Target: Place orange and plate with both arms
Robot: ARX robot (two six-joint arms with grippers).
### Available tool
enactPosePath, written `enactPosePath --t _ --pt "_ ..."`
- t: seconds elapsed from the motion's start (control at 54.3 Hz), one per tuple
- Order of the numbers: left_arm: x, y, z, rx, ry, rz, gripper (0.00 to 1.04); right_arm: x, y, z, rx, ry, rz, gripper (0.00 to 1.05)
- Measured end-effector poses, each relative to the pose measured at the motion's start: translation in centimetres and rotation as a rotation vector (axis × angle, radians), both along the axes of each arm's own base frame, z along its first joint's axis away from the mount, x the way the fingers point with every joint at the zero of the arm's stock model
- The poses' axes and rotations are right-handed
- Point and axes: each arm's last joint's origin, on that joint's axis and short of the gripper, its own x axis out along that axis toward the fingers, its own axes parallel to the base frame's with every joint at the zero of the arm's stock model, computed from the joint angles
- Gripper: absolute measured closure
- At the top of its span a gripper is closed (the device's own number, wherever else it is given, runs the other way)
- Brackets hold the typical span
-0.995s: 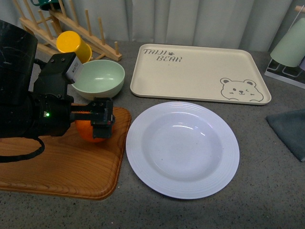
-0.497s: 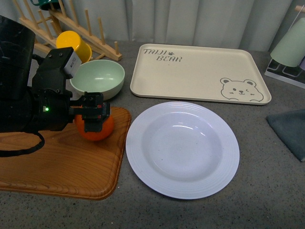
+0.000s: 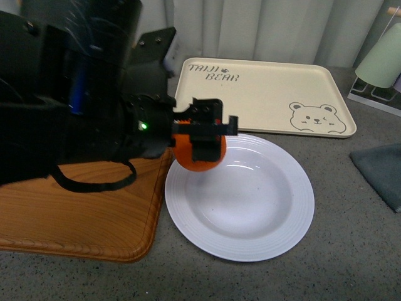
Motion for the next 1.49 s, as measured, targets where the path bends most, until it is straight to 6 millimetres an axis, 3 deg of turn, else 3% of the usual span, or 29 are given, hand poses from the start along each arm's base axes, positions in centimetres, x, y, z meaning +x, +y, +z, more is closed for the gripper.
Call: enactPosePath --t 0.111,0.276,0.792,1.013,1.087,1.252,1.492 --pt "-0.6 -1.6 -1.8 0.013 0.044 -0.039 0.41 0.0 0.0 0.0 0.0 0.0 0.0 0.09" --pt "-0.5 -2.1 -3.6 -0.004 0.065 -0.041 0.41 0.0 0.0 0.0 0.0 0.0 0.0 0.09" --pt "-0.6 -2.3 -4.7 -0.006 0.078 -0.024 0.4 0.0 0.0 0.0 0.0 0.0 0.0 0.09" --pt "-0.8 -2.2 -4.9 0.001 0.088 -0.025 0.06 0.0 0.0 0.0 0.0 0.0 0.0 0.09" --pt "-0.9 -2.1 -4.9 0.003 0.09 -0.024 0.07 0.0 0.0 0.0 0.0 0.0 0.0 0.09" --pt "-1.0 -1.8 -3.8 -0.01 0.068 -0.008 0.06 0.0 0.0 0.0 0.0 0.0 0.0 0.09" --pt "-1.2 0.2 1.0 -0.056 -0.081 0.106 0.06 0.0 0.0 0.0 0.0 0.0 0.0 0.09"
